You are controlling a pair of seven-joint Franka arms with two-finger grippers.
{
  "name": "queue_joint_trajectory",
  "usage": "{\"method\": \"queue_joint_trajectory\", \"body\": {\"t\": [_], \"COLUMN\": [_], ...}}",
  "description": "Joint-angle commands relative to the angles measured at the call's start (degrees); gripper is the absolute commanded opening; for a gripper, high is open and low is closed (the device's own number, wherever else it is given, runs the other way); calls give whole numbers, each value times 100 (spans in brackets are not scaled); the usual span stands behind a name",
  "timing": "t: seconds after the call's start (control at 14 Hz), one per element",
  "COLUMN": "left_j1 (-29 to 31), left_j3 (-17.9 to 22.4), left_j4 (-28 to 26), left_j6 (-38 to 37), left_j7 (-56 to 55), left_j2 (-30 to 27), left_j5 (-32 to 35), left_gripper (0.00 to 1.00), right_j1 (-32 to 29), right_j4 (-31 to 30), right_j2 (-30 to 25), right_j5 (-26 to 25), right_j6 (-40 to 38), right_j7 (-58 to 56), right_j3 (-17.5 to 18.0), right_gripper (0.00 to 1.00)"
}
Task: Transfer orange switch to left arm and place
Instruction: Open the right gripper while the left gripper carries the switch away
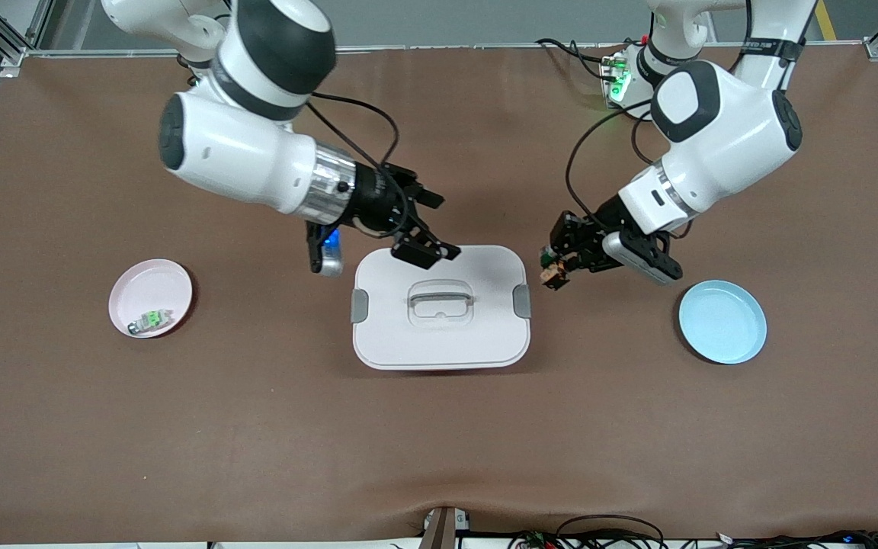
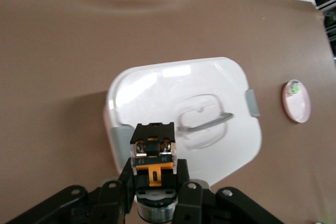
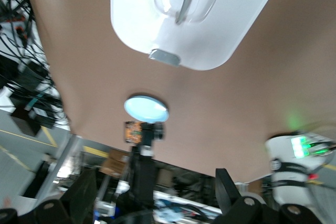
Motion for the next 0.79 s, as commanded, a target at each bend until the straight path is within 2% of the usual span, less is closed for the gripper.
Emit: {"method": "queue_joint_trajectory", "body": {"t": [0.0, 0.21, 0.36, 0.43, 0.57, 0.72], "left_j1": [370, 835, 1143, 1318, 1582, 1803], "left_j3": [-44, -44, -35, -35, -26, -26], "left_j4": [153, 294, 382, 426, 444, 584], "left_j6": [-268, -638, -910, -1033, -1306, -1429], "left_j7": [62, 149, 578, 911, 1361, 1713], "left_j2": [40, 172, 277, 313, 330, 575], "left_j5": [717, 1500, 1809, 1906, 2248, 2582], "left_gripper": [0, 0, 0, 0, 0, 0], "right_j1": [-526, -747, -739, -747, -957, -1133], "right_j4": [-101, -128, -390, -592, -891, -1242], "right_j2": [-276, -451, -705, -872, -1128, -1382], "right_j5": [-404, -1536, -2599, -2804, -2867, -3025], "right_j6": [-952, -1798, -2002, -2002, -2011, -2002], "right_j7": [-873, -1875, -2579, -2860, -3432, -4011], "right_j3": [80, 80, 88, 88, 71, 71], "right_gripper": [100, 100, 100, 100, 100, 100]}}
